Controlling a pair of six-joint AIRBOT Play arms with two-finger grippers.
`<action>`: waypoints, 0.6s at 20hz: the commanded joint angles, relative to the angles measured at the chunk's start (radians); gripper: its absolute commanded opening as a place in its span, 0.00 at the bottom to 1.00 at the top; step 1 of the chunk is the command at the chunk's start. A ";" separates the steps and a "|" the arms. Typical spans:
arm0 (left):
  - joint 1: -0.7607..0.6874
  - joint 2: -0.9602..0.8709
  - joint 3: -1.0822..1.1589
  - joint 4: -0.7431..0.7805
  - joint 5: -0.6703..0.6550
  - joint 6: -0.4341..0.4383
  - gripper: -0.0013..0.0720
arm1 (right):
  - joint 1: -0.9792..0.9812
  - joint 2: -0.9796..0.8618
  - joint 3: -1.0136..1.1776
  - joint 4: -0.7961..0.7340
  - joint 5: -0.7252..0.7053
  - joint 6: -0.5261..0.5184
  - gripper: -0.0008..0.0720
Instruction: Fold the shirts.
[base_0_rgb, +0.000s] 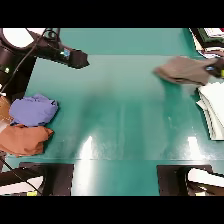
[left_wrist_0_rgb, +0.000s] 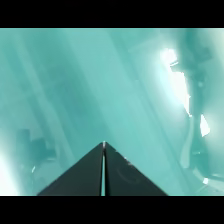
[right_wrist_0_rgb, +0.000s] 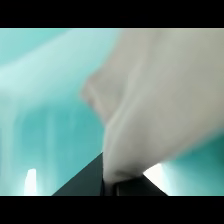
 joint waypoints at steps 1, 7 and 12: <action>-0.061 -0.001 0.000 0.001 0.062 0.001 0.07 | -0.225 0.038 -0.011 -0.006 0.000 -0.002 0.03; -0.072 -0.001 0.000 0.009 0.070 0.001 0.06 | -0.310 0.037 0.098 -0.005 -0.029 -0.003 0.03; -0.072 -0.001 0.000 0.010 0.071 0.002 0.07 | -0.311 0.037 0.320 -0.012 0.122 0.000 0.03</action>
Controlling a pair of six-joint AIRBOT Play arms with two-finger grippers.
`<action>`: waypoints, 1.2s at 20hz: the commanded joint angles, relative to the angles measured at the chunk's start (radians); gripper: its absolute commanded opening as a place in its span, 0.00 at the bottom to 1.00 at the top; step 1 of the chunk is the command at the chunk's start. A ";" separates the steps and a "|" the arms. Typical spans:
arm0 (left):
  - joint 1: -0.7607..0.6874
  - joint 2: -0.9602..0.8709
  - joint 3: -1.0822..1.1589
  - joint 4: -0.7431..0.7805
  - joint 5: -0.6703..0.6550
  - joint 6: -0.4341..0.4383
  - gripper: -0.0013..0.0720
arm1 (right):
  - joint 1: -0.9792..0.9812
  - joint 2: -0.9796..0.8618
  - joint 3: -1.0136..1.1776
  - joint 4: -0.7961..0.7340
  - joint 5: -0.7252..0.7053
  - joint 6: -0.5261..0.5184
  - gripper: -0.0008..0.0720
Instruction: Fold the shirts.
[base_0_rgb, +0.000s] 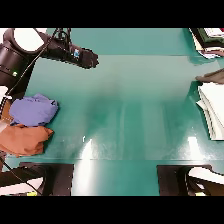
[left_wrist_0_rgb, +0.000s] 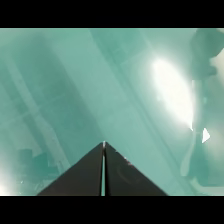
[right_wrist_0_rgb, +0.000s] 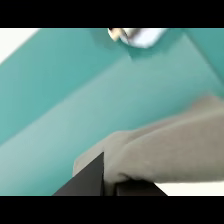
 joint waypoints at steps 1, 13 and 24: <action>-0.002 -0.001 0.000 0.003 0.002 0.002 0.07 | -0.018 0.002 0.121 -0.034 0.128 0.023 0.03; -0.002 -0.001 0.000 0.007 -0.004 0.012 0.07 | -0.249 0.315 -0.403 -0.386 0.196 0.107 0.04; -0.002 -0.001 0.000 0.006 -0.019 0.046 0.07 | -0.342 0.389 -0.478 -0.315 0.192 0.109 0.77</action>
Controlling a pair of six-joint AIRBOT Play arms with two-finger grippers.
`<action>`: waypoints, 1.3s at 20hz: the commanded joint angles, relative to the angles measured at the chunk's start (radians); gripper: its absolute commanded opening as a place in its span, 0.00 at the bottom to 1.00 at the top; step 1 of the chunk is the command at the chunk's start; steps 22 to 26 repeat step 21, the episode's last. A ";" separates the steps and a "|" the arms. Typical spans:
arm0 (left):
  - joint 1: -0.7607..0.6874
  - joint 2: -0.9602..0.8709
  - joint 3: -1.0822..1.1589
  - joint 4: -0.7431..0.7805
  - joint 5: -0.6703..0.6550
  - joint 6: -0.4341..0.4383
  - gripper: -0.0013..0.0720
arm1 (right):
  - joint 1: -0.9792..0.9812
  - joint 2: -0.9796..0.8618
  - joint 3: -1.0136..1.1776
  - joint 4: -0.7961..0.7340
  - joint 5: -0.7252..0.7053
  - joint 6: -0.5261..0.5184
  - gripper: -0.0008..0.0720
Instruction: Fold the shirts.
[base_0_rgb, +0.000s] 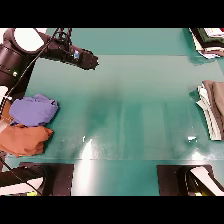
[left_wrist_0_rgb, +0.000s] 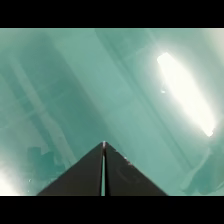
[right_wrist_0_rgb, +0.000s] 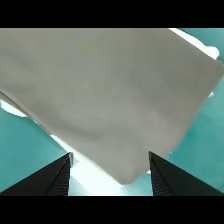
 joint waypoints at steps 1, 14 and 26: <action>0.000 -0.001 0.000 0.000 -0.002 0.005 0.07 | 0.064 0.007 0.053 0.131 -0.012 0.000 0.77; 0.000 0.000 0.000 -0.005 0.003 0.019 0.07 | 0.984 0.003 0.159 0.186 -0.220 -0.024 0.06; 0.000 0.000 0.000 -0.005 0.003 0.019 0.07 | 1.048 0.002 0.159 0.187 -0.227 -0.023 0.03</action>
